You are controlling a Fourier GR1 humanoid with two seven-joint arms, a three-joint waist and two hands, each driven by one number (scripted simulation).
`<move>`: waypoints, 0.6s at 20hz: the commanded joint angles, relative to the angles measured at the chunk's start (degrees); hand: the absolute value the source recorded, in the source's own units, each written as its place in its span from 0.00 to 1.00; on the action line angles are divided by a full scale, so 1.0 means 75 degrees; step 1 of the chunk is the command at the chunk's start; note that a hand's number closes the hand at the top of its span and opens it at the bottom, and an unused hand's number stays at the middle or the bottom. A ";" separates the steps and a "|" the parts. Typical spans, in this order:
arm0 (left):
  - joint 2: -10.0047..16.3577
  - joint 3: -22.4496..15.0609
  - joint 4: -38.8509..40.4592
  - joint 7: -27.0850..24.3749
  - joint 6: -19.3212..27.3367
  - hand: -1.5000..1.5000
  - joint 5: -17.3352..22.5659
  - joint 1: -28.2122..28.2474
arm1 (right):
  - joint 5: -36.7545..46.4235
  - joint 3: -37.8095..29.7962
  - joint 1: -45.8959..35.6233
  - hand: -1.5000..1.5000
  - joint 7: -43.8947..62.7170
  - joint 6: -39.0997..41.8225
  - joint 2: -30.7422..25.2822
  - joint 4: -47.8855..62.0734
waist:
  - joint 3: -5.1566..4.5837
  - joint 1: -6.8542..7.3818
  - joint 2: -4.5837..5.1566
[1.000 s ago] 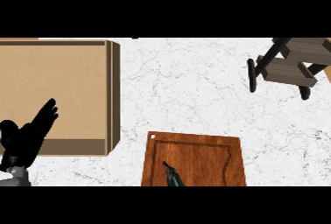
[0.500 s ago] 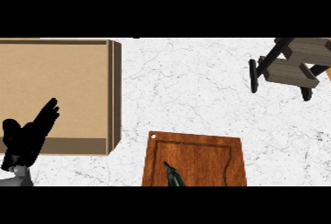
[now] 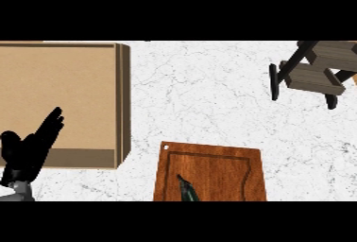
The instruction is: Pick the tomato from the cutting board and place it in the tiered basket
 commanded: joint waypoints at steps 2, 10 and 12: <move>0.0030 0.0077 0.0103 -0.0016 -0.0159 0.50 0.0104 0.0289 | -0.0419 -0.0513 -0.0073 0.00 0.0635 -0.0202 0.0015 0.0084 | -0.0034 0.0078 0.0031; -0.0082 -0.0022 0.0319 -0.0093 -0.0061 0.50 -0.0082 0.0245 | -0.1277 -0.1521 -0.0616 0.00 0.0821 -0.1397 -0.0567 -0.0517 | -0.0035 -0.0004 0.0015; -0.0055 -0.0012 0.0314 0.0038 0.0021 0.50 -0.0123 0.0024 | -0.1320 -0.1622 -0.0791 0.00 0.1148 -0.1397 -0.0716 -0.0512 | -0.0038 -0.0062 0.0007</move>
